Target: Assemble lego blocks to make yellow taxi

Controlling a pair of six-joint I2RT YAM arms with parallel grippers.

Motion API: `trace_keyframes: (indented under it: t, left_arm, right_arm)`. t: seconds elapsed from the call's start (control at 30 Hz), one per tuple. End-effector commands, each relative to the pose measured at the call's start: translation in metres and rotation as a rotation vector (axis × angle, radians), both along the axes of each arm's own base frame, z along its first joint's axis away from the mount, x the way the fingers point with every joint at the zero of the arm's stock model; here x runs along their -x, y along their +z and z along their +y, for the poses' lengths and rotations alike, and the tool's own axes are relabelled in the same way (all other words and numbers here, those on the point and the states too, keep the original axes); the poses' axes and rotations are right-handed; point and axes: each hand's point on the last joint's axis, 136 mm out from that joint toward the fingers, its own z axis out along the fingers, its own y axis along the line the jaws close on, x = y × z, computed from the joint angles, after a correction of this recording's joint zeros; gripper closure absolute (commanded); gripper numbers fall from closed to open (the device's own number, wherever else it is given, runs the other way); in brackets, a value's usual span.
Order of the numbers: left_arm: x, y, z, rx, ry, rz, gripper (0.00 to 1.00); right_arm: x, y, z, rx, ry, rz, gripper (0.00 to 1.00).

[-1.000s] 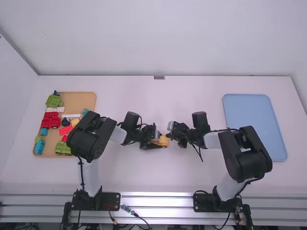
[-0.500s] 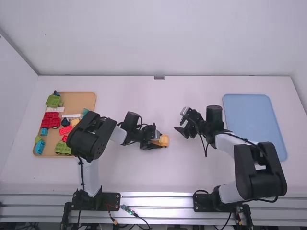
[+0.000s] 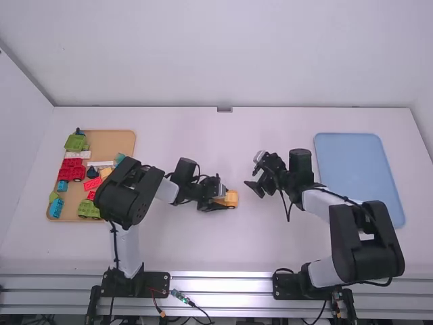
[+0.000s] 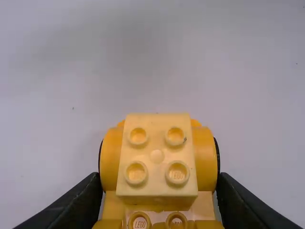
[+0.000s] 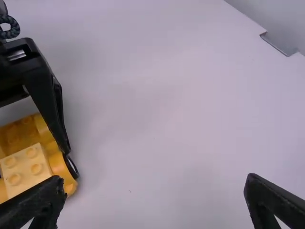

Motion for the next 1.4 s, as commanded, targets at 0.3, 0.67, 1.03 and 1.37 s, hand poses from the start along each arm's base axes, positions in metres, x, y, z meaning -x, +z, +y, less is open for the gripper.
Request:
trace_keyframes:
  t: [0.3, 0.67, 1.03, 1.37]
  left_arm:
    - [0.004, -0.017, 0.01, -0.082, 0.048, 0.031, 0.32]
    - [-0.001, -0.01, 0.014, -0.117, 0.077, 0.013, 0.01]
    - [-0.002, 0.031, 0.039, -0.17, 0.154, 0.029, 0.01]
    - [-0.021, 0.044, 0.095, -0.454, 0.37, -0.075, 0.01]
  right_arm:
    - [-0.001, 0.005, -0.002, 0.001, -0.012, -0.011, 0.01]
    - [-0.002, 0.006, -0.001, 0.002, -0.013, -0.019, 0.01]
    - [-0.014, 0.015, -0.01, -0.003, -0.039, -0.043, 0.01]
    - [-0.027, 0.032, -0.008, -0.01, -0.038, -0.091, 0.01]
